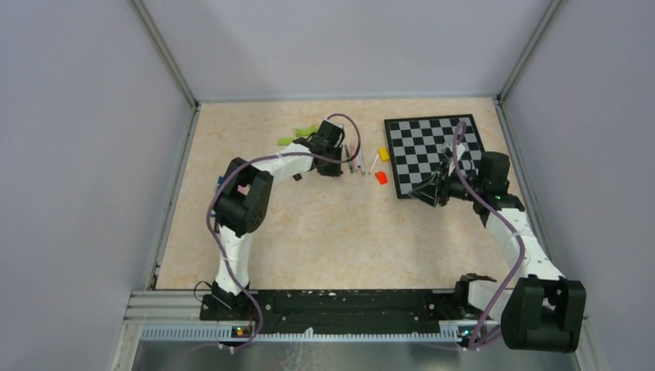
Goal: Open the pen caps
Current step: Place the pen cap at the center of the board.
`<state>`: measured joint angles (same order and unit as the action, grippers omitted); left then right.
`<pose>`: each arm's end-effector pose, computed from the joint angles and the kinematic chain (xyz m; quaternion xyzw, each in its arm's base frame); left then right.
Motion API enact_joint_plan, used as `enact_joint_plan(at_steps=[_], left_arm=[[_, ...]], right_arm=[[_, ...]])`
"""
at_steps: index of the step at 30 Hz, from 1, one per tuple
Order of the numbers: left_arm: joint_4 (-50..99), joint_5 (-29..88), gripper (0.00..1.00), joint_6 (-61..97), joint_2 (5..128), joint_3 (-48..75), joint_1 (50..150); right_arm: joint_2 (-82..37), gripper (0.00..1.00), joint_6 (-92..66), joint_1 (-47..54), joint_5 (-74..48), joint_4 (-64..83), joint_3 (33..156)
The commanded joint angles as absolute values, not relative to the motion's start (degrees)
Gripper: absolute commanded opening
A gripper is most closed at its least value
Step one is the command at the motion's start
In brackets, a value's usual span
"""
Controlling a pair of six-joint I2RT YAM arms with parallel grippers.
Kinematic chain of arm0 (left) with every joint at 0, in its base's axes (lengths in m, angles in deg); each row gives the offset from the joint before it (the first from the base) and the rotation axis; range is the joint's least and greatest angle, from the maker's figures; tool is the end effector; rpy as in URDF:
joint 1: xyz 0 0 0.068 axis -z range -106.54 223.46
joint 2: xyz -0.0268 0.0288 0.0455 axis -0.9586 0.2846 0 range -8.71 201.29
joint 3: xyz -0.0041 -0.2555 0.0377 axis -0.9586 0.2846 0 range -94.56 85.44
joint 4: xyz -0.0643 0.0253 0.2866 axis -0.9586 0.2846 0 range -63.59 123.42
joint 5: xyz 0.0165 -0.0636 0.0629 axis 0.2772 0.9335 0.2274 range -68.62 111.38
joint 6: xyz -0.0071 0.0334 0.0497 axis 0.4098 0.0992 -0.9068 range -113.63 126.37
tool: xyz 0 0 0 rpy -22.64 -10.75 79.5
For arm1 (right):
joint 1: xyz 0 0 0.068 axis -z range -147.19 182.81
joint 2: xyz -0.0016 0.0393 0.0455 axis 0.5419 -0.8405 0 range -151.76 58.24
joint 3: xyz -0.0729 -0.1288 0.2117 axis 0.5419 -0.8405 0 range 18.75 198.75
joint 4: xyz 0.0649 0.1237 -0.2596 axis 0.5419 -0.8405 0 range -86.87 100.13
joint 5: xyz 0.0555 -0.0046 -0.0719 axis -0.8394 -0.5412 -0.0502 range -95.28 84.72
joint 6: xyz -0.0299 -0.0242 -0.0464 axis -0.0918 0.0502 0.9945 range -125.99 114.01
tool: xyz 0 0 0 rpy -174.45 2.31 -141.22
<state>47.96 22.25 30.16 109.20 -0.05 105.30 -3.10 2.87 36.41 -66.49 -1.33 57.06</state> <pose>0.4033 -0.2511 0.1379 0.0690 0.9484 -0.1506 0.2702 0.2626 0.0226 0.2234 -0.2718 0.7500 0.4044 0.4473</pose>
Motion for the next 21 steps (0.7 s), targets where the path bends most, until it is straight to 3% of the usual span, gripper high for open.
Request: enact_joint_plan(at_steps=[1,8,14,21], left_arm=[[52.80,18.63,0.23,27.57,112.28,-7.07,104.89],[56.92,15.71,0.36,26.35,115.54,-12.14,104.54],[57.28,16.96,0.37,25.39,113.76,-13.25,104.36],[51.55,17.74,0.37,22.30,102.95,-7.01,104.39]], right_arm=[[-2.23,0.33,2.62,37.28,-69.71,3.49,56.58],[-2.36,0.33,2.82,37.95,-70.37,3.55,56.28],[-2.23,0.33,2.80,38.51,-70.78,3.64,56.11],[-2.31,0.33,2.87,39.11,-71.45,3.86,55.86]])
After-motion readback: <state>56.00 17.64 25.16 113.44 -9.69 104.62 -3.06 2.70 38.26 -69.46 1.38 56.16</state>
